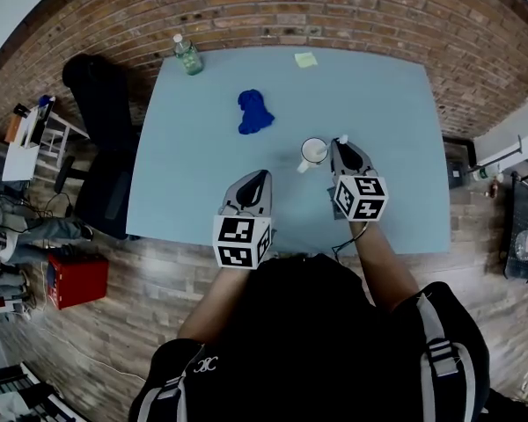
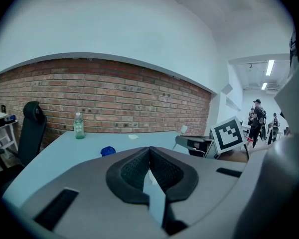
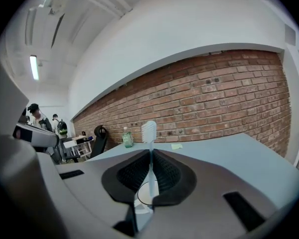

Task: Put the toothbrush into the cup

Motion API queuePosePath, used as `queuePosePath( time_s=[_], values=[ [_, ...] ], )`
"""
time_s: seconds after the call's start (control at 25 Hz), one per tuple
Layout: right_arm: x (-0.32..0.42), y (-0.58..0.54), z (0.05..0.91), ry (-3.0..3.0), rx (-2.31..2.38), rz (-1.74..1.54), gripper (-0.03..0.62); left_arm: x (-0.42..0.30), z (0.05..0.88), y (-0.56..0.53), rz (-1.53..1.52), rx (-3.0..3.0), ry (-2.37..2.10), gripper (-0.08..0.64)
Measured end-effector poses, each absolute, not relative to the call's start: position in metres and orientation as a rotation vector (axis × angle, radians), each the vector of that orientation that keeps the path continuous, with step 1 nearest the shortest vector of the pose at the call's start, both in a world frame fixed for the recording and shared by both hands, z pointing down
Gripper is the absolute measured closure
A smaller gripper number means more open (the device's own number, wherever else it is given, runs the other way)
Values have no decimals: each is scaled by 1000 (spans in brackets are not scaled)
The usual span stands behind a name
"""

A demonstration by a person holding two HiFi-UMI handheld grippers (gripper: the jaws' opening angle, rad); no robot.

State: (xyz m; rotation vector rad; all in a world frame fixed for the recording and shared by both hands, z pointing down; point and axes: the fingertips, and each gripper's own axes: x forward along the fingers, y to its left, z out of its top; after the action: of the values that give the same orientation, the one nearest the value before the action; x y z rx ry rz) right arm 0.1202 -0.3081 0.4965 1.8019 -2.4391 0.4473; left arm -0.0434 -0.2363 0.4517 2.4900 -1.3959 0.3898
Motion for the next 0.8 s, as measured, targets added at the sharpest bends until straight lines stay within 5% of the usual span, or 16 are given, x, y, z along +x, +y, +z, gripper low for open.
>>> queuePosePath(
  time_s=[0.8],
  values=[
    [99,-335,563,-2319,1724,543,557,-62,450,-246,396,2463,-1443,551]
  ],
)
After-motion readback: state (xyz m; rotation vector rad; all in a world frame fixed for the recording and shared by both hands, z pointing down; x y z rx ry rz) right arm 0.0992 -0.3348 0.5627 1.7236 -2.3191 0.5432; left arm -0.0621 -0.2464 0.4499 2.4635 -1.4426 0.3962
